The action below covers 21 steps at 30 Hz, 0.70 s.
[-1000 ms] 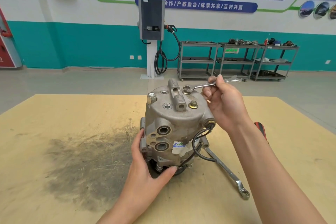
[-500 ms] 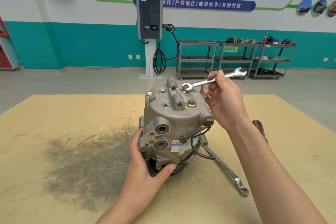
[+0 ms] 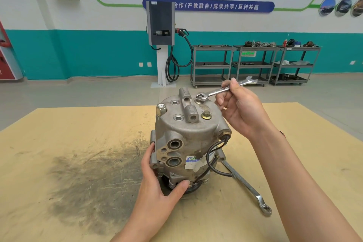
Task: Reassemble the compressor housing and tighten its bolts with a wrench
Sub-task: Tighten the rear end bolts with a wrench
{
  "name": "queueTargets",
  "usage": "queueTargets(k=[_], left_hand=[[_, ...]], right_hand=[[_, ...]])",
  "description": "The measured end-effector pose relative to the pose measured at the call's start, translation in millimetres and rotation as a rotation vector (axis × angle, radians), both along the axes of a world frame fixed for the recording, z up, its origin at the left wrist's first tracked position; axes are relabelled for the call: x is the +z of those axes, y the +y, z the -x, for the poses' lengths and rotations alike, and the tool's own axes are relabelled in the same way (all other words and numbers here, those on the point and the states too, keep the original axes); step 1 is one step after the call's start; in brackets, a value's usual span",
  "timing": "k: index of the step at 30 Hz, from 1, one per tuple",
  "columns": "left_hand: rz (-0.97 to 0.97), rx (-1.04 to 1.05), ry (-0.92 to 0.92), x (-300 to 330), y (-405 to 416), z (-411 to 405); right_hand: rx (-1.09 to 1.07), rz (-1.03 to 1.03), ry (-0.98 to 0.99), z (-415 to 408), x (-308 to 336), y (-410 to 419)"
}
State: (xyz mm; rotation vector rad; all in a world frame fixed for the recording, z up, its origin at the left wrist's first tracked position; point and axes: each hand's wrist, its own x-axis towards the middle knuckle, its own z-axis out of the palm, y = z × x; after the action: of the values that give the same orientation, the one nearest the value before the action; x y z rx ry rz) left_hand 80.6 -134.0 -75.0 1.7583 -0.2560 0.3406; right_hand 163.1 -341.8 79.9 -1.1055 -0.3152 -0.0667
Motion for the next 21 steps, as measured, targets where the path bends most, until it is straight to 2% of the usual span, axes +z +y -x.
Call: queueTargets(k=[6,13,16,21], left_hand=[[0.034,0.007,0.02,1.4,-2.6,-1.3],[0.036,0.013,0.005,-1.1,-2.1,-4.6],[0.041,0.005,-0.019,-1.1,-2.2,-4.3],[0.017,0.017,-0.037,0.2,-2.5,-3.9]], right_hand=[[0.005,0.093,0.075,-17.6,14.2,1.3],[0.096,0.051,0.073,-18.0,6.4,2.7],[0.045,0.054,0.049,-12.3,1.6,6.2],[-0.077,-0.064,0.011,-7.6,-5.1,25.0]])
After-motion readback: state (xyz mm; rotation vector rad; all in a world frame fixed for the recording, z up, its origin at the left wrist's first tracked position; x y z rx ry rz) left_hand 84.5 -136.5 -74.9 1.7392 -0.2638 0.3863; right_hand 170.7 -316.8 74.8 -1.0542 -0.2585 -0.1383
